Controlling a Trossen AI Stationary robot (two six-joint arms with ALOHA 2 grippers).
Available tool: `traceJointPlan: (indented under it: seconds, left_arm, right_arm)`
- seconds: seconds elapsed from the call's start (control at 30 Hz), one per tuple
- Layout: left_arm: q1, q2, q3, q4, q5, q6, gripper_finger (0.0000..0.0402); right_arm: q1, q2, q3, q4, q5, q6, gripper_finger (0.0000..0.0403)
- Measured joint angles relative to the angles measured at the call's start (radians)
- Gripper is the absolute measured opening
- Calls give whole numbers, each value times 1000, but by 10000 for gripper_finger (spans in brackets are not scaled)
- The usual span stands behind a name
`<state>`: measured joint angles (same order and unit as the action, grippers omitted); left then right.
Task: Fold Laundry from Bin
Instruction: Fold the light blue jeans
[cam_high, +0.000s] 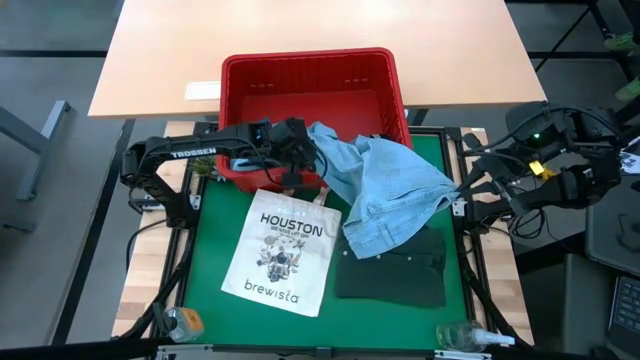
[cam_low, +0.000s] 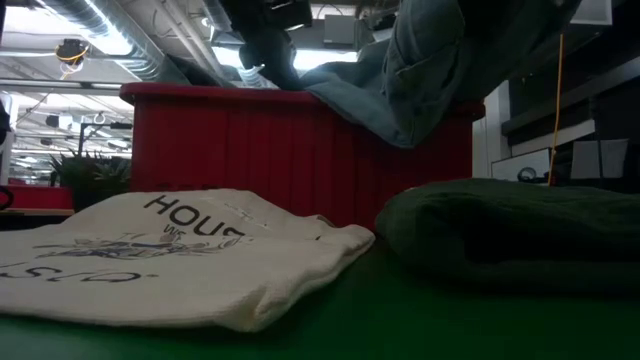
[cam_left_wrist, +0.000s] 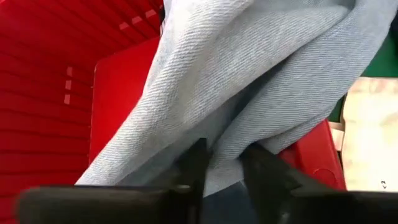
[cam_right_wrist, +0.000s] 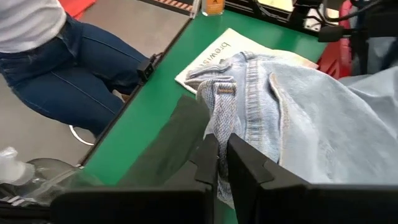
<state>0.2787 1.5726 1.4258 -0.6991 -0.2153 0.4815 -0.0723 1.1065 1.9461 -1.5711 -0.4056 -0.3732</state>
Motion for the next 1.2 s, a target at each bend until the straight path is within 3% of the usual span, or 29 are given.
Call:
traceJointPlan:
  seconds: [0.1, 0.23, 0.47, 0.73, 0.93, 1.2]
  left_arm:
    - [-7, 0, 15, -9, 0, -7, 13]
    - [-24, 0, 75, -26, -5, -8, 4]
    - [-65, 0, 324, -200, 2, -73, 2]
    - [-164, 0, 567, -467, 53, -200, 1]
    - [-274, 0, 660, -581, 52, -276, 0]
    - [-411, 0, 763, -606, 49, -296, 0]
  right_arm:
    - [0, 0, 0, 0, 51, -1, 26]
    - [0, 0, 0, 0, 157, -2, 26]
    - [0, 0, 0, 0, 428, -2, 26]
    - [0, 0, 0, 0, 461, -2, 26]
    - [0, 0, 0, 0, 621, -2, 26]
    - [0, -9, 0, 0, 887, -2, 26]
